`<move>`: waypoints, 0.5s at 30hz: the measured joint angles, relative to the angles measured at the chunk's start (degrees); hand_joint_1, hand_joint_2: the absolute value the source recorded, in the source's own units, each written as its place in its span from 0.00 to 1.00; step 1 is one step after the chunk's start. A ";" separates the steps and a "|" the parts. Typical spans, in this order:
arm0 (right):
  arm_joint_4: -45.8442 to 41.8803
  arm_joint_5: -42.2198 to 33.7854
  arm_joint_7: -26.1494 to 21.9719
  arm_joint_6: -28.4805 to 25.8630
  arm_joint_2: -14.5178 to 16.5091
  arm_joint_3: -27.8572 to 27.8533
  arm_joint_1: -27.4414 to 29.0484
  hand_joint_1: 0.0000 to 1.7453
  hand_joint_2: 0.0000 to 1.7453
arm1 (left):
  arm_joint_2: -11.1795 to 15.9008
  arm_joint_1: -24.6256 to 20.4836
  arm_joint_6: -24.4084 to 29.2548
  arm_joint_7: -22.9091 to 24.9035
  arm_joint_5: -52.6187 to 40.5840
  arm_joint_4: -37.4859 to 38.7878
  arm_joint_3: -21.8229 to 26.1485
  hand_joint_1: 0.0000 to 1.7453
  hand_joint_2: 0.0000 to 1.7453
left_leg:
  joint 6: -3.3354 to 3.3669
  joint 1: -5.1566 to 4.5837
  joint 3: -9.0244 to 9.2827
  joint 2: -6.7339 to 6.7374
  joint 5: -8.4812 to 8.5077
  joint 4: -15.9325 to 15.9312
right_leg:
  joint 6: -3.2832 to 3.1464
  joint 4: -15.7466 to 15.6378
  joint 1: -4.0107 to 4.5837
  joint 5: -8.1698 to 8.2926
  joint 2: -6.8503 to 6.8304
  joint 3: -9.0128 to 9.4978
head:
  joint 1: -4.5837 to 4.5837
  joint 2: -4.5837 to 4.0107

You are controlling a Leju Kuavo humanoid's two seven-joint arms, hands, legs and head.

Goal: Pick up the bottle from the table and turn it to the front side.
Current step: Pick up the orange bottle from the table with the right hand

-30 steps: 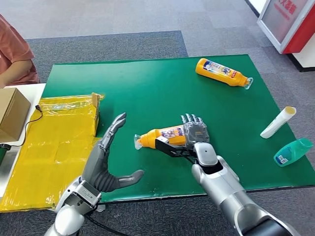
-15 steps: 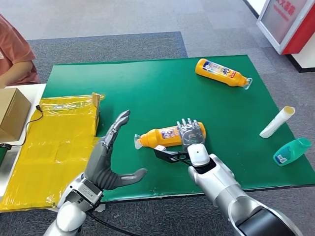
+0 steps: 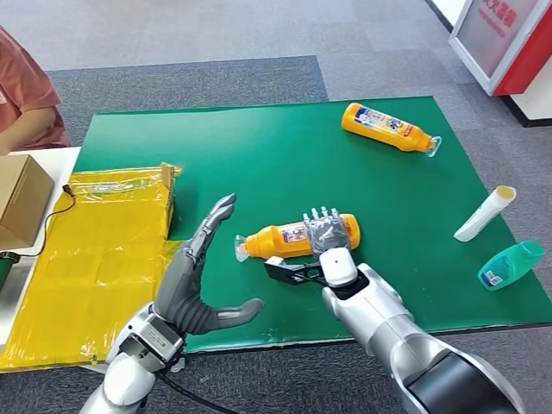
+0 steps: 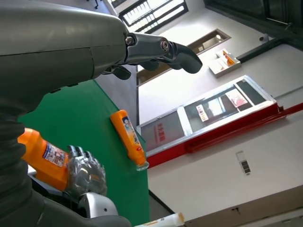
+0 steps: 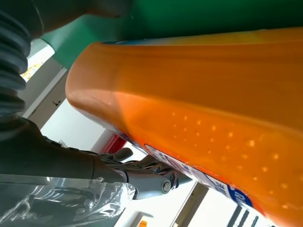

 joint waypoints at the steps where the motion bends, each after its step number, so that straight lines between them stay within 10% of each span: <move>1: 0.34 -0.02 -0.12 -0.04 0.10 0.00 -0.09 1.00 1.00 | 0.00 0.00 -0.02 -0.12 0.14 0.10 -0.03 0.00 1.00 | 0.00 0.00 0.00 0.00 0.00 0.00 | 0.00 0.00 0.00 0.00 0.00 0.00 | 0.00 0.00; 15: 2.72 -0.33 -0.92 -1.03 0.74 0.02 -1.58 1.00 1.00 | 0.04 0.00 -0.04 -0.36 0.35 0.96 -0.95 0.00 1.00 | 0.02 0.00 -0.02 0.00 -0.01 0.00 | 0.02 0.00 0.00 -0.02 -0.01 0.00 | 0.00 0.00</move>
